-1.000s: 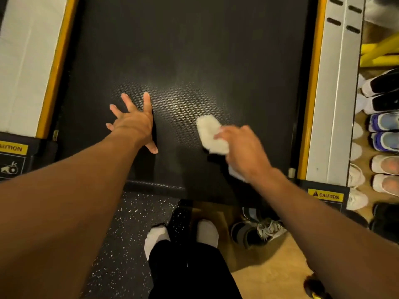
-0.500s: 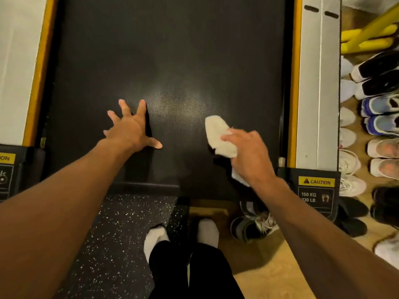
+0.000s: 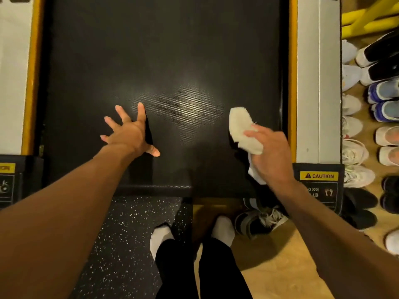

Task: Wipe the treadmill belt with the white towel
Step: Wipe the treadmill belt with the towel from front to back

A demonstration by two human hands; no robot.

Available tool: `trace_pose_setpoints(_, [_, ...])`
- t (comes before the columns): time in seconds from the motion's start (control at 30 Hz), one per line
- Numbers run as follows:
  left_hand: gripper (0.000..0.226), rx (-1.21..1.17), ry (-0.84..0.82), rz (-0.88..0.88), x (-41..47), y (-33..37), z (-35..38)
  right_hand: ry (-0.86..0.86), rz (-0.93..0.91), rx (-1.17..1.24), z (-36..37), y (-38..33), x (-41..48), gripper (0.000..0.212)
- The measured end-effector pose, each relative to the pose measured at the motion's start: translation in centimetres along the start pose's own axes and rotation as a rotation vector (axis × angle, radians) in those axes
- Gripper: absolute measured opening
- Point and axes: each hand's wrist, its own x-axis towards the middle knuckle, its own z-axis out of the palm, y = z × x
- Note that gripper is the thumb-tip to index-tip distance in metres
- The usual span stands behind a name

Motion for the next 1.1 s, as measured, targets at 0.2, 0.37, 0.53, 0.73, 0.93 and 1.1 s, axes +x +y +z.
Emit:
trace_pose_setpoints(0.2, [0.140, -0.025, -0.002, 0.003, 0.2, -0.2, 0.2, -0.027, 0.145, 0.030, 0.0, 0.8, 2.1, 0.044])
trace_pose_setpoints(0.37, [0.139, -0.039, -0.014, 0.006, 0.0, -0.1, 0.1, -0.239, -0.090, 0.108, 1.0, -1.0, -5.8, 0.046])
trace_pose_setpoints(0.53, [0.139, -0.049, -0.015, 0.004, 0.1, -0.2, 0.1, 0.075, 0.255, 0.124, -1.6, 1.2, -1.5, 0.038])
trace_pose_setpoints(0.73, [0.139, -0.058, -0.003, -0.002, 0.3, -0.1, 0.1, -0.085, 0.158, 0.020, 1.8, -1.7, -6.0, 0.045])
trace_pose_setpoints(0.93, [0.139, -0.052, 0.000, -0.008, 0.3, -0.2, 0.3, 0.102, 0.239, 0.271, 1.5, -2.7, -6.2, 0.032])
trace_pose_setpoints(1.1, [0.137, -0.080, 0.046, 0.042, 0.0, -0.8, 0.3, 0.073, 0.319, 0.039, 1.6, -2.9, -4.5, 0.038])
